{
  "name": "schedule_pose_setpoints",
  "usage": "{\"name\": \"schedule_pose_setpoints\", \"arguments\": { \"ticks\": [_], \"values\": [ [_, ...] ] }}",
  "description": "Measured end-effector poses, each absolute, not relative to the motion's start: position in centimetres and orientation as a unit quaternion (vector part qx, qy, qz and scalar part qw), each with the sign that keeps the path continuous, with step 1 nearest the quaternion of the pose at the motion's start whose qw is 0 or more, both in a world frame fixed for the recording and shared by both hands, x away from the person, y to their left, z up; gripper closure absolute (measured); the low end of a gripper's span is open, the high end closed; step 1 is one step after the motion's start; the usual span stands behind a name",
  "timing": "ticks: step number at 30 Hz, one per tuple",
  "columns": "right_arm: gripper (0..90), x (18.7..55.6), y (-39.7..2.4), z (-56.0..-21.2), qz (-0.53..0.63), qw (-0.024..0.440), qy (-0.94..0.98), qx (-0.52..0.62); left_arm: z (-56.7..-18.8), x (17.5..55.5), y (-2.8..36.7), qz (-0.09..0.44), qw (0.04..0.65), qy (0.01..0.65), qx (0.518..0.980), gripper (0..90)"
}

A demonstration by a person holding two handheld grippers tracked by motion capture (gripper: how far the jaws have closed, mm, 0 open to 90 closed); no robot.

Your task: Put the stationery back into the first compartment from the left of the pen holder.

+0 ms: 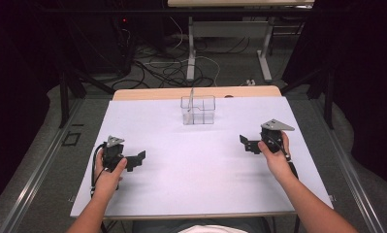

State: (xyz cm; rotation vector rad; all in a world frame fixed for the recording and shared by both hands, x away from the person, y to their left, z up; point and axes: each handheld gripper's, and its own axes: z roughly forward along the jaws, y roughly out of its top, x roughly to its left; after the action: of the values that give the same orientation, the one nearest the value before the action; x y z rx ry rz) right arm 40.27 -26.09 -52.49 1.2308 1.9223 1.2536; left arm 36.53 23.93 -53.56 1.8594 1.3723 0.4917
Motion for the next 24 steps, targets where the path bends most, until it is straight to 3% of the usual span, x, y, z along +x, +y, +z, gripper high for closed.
{"name": "schedule_pose_setpoints", "arguments": {
  "ticks": [24],
  "values": [
    [0.0, 39.9, -28.6, -53.5, 0.446, 0.277, 0.687, 0.502, -53.6, 36.7, 24.1, 0.191, 0.378, 0.537, 0.73, 0.1]
  ]
}}
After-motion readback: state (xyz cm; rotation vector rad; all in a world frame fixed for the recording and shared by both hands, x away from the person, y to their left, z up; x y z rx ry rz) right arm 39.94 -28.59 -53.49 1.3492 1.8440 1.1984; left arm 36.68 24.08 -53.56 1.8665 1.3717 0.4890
